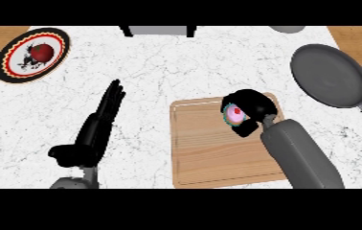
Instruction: Pick the cupcake from the cutting board and place it in the pan
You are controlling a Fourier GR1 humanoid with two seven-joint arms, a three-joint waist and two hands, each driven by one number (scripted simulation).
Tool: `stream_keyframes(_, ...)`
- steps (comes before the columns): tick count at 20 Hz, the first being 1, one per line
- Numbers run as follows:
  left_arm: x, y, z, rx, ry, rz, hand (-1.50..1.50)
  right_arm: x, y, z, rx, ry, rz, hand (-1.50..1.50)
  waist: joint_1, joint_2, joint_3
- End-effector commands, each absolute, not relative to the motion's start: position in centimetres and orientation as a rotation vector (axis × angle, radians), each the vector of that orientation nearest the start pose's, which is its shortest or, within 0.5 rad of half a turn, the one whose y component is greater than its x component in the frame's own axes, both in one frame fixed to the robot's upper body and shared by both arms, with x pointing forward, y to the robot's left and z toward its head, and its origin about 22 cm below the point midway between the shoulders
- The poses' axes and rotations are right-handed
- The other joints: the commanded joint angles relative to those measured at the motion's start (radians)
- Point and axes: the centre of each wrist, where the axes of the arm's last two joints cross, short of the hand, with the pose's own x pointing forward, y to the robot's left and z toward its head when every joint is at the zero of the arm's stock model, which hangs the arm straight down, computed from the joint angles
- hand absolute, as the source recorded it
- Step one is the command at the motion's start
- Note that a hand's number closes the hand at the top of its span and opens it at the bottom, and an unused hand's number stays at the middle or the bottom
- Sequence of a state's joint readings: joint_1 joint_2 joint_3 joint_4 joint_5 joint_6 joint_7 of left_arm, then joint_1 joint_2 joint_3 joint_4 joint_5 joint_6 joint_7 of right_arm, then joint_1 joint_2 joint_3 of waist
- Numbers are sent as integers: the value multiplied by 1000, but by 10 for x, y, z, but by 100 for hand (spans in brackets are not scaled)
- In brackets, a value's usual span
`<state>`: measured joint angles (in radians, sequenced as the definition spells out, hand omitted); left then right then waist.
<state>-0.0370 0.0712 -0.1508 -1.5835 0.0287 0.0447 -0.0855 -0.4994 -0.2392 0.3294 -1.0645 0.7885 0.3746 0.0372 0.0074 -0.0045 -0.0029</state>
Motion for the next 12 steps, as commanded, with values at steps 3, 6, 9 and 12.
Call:
stream_keyframes(3,250,205,20,-51,-1690,-127,0,327,-189,-1,-412,-1161,1512,150,-7,4,3)
stream_keyframes(6,241,204,-3,-65,-1691,-129,0,335,-182,17,-474,-1227,1463,150,-7,4,3)
stream_keyframes(9,242,214,24,-53,-1699,-133,0,336,-202,6,-537,-1284,1431,150,-4,3,3)
stream_keyframes(12,245,199,8,-81,-1687,-130,0,339,-208,20,-657,-1396,1329,150,-9,3,3)
